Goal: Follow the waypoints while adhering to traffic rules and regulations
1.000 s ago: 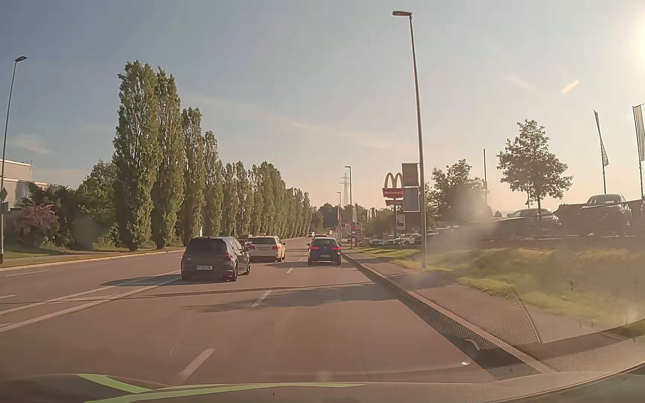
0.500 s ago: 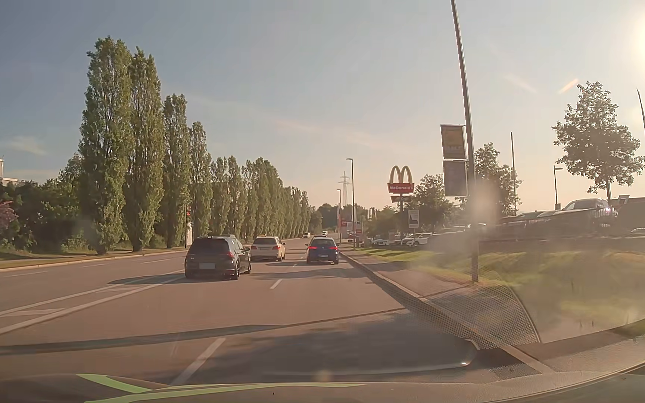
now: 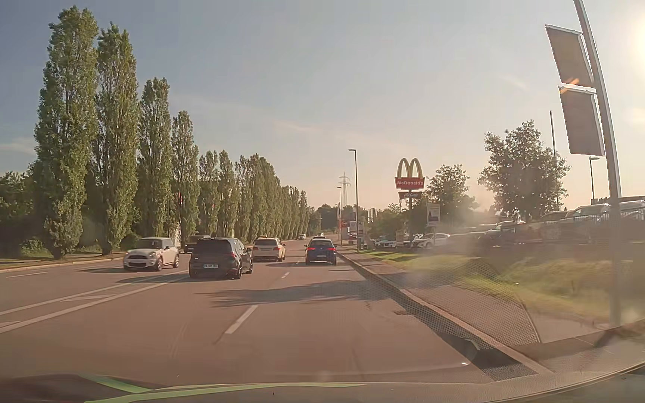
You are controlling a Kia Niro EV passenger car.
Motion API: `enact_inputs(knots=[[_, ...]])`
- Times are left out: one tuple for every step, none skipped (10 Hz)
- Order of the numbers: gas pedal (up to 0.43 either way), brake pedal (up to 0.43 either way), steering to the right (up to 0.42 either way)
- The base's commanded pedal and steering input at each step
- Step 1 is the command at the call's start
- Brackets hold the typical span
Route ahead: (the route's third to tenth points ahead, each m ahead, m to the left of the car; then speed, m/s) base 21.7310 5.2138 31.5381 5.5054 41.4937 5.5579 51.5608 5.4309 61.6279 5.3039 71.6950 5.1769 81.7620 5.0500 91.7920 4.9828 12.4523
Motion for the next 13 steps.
enact_inputs(knots=[[0.098,0.0,0.0],[0.098,0.0,0.0],[0.098,0.0,0.0],[0.098,0.0,-0.001],[0.098,0.0,-0.001],[0.098,0.0,-0.001],[0.098,0.0,-0.002],[0.098,0.0,-0.003],[0.098,0.0,-0.003],[0.098,0.0,-0.001],[0.098,0.0,0.0],[0.098,0.0,0.0],[0.098,0.0,-0.001]])
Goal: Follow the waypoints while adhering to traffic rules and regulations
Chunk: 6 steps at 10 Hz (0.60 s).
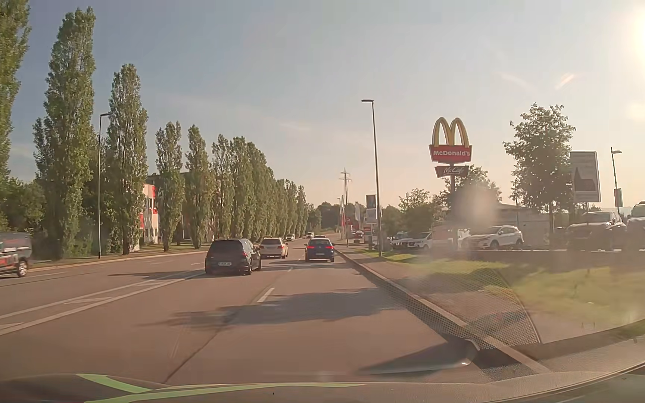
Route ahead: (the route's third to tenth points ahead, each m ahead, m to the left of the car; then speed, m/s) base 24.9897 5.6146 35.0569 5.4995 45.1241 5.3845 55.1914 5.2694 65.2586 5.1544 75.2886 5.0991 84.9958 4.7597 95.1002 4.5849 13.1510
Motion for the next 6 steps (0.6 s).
enact_inputs(knots=[[0.098,0.0,-0.001],[0.098,0.0,-0.001],[0.098,0.0,-0.001],[0.098,0.0,-0.001],[0.098,0.0,-0.001],[0.098,0.0,-0.001]])
